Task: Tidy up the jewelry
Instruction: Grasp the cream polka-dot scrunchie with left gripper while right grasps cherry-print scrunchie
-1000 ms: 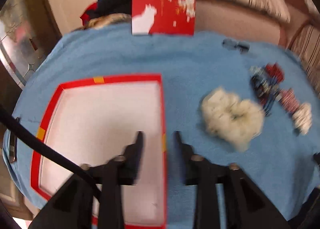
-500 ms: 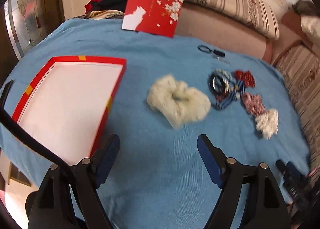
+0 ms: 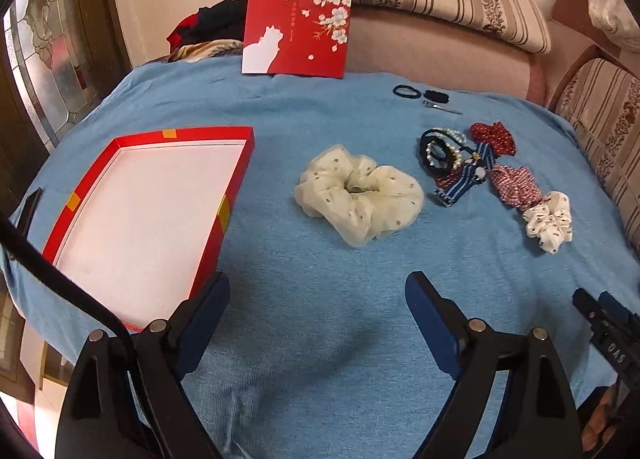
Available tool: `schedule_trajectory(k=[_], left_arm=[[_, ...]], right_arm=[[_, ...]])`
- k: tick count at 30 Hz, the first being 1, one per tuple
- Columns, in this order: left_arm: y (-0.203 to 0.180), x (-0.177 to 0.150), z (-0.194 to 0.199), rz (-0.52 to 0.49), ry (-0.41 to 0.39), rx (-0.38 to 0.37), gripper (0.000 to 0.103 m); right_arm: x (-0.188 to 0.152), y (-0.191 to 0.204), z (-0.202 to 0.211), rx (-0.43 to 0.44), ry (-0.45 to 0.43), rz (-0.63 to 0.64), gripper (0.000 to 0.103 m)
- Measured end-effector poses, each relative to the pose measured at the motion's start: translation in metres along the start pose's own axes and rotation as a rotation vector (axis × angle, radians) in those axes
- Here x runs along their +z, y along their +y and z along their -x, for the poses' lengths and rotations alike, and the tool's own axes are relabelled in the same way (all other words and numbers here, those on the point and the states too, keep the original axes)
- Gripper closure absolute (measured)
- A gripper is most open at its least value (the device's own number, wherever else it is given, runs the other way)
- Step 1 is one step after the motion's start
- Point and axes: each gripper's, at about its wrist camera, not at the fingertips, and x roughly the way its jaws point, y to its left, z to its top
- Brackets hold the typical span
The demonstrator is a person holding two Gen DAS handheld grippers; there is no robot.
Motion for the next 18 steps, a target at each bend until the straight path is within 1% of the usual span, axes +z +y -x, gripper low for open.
schedule_trajectory(k=[2, 6, 14, 16, 18], left_arm=[[0.0, 0.001, -0.006, -0.007, 0.005, 0.016, 0.014], [0.003, 0.005, -0.019, -0.012, 0.028, 0.02, 0.014], [0.007, 0.023, -0.05, -0.015, 0.049, 0.045, 0.014], [0.011, 0.029, -0.058, -0.007, 0.058, 0.015, 0.014], [0.018, 0.038, -0.067, 0.017, 0.068, -0.047, 0.014]], right_arm=[[0.004, -0.004, -0.003, -0.004, -0.001, 0.001, 0.026], [0.014, -0.012, -0.009, -0.006, -0.001, -0.01, 0.023], [0.04, -0.03, -0.028, 0.0, -0.014, -0.049, 0.019], [0.048, -0.034, -0.034, 0.008, -0.018, -0.061, 0.017], [0.055, -0.037, -0.04, 0.005, -0.017, -0.069, 0.016]])
